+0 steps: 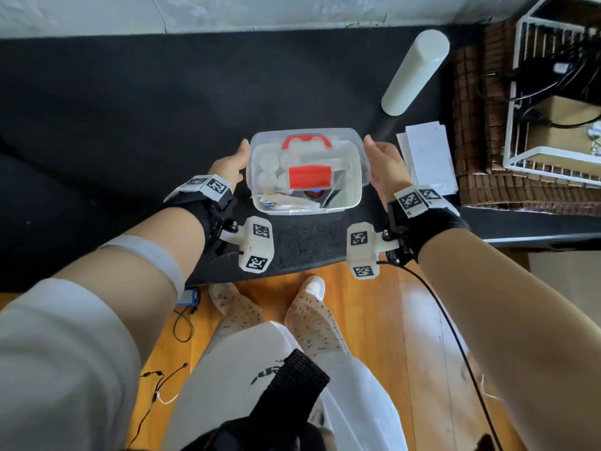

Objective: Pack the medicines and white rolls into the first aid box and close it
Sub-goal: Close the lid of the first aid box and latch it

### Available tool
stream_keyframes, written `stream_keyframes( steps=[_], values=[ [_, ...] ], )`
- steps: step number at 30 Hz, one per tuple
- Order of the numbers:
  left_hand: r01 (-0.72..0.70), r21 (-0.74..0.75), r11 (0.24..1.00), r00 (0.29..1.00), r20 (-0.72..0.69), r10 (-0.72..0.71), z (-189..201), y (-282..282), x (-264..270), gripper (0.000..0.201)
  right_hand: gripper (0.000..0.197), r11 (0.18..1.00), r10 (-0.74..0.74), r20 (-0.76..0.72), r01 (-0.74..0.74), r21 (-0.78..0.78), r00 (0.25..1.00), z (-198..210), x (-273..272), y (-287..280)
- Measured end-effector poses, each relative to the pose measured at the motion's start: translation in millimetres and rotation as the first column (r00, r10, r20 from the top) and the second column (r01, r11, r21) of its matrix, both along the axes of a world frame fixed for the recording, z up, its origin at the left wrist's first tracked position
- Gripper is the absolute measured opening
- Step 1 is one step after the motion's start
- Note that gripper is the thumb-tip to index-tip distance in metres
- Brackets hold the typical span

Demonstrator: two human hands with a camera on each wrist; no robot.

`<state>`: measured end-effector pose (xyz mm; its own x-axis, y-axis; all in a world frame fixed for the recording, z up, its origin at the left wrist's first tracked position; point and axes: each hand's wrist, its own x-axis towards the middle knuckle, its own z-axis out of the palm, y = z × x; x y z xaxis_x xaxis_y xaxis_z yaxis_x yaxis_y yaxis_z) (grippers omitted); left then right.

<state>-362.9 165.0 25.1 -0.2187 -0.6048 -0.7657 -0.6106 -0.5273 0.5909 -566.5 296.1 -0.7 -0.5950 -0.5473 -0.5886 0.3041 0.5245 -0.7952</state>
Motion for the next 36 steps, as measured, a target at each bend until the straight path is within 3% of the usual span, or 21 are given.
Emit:
stream_keyframes(
  steps=[8,13,16,19,22,23,25,27,29,32,34,36],
  values=[
    [-0.031,0.023,0.999,1.000,-0.006,0.031,-28.5,30.8,3.5,0.047,0.058,0.995,0.099,-0.043,-0.098,0.033,0.994,-16.2,24.4,25.7],
    [-0.062,-0.001,0.998,0.997,-0.045,0.062,-35.5,36.8,6.9,0.031,0.062,0.990,0.137,-0.109,-0.131,0.056,0.985,-19.0,28.3,28.4],
    [-0.073,-0.008,0.997,0.996,-0.055,0.072,-32.0,36.0,8.6,0.035,0.062,0.993,0.112,-0.176,-0.106,0.047,0.978,-17.0,27.2,27.7],
    [-0.190,0.033,0.981,0.976,-0.101,0.193,-24.7,32.7,5.8,0.039,0.049,0.999,0.037,-0.209,-0.039,-0.007,0.977,-9.1,22.4,20.2],
    [-0.289,0.066,0.955,0.941,-0.162,0.296,-16.2,26.0,-0.8,0.045,0.011,0.979,-0.193,-0.160,0.180,-0.091,0.968,-2.1,16.6,14.1],
    [-0.309,0.066,0.949,0.931,-0.181,0.316,-14.6,23.0,-2.6,0.047,0.009,0.959,-0.278,-0.128,0.267,-0.096,0.952,-2.9,14.0,13.6],
    [-0.332,0.073,0.940,0.916,-0.213,0.340,-12.7,18.0,-5.8,0.051,0.027,0.942,-0.329,-0.085,0.333,0.045,0.941,-11.1,8.8,14.9],
    [-0.332,0.084,0.940,0.911,-0.229,0.342,-12.4,15.5,-9.0,0.051,0.031,0.936,-0.185,0.056,0.159,0.315,0.981,-11.8,9.8,16.7],
    [-0.323,0.085,0.942,0.913,-0.233,0.334,-12.4,14.2,-10.6,0.050,0.034,0.902,0.058,0.269,-0.166,0.399,0.961,-11.4,21.5,18.0],
    [-0.299,0.061,0.952,0.928,-0.214,0.305,-13.3,13.8,-9.0,0.051,0.022,0.699,0.500,0.366,-0.615,0.365,0.785,-4.6,45.4,17.3],
    [-0.280,0.026,0.960,0.941,-0.191,0.280,-14.4,14.7,-5.9,0.052,0.027,0.664,0.596,0.361,-0.693,0.281,0.717,-4.1,55.5,15.6],
    [-0.271,0.011,0.962,0.945,-0.184,0.269,-16.1,15.0,-2.9,0.052,0.043,0.746,0.559,0.369,-0.644,0.167,0.743,-6.1,57.0,13.7]
  ],
)
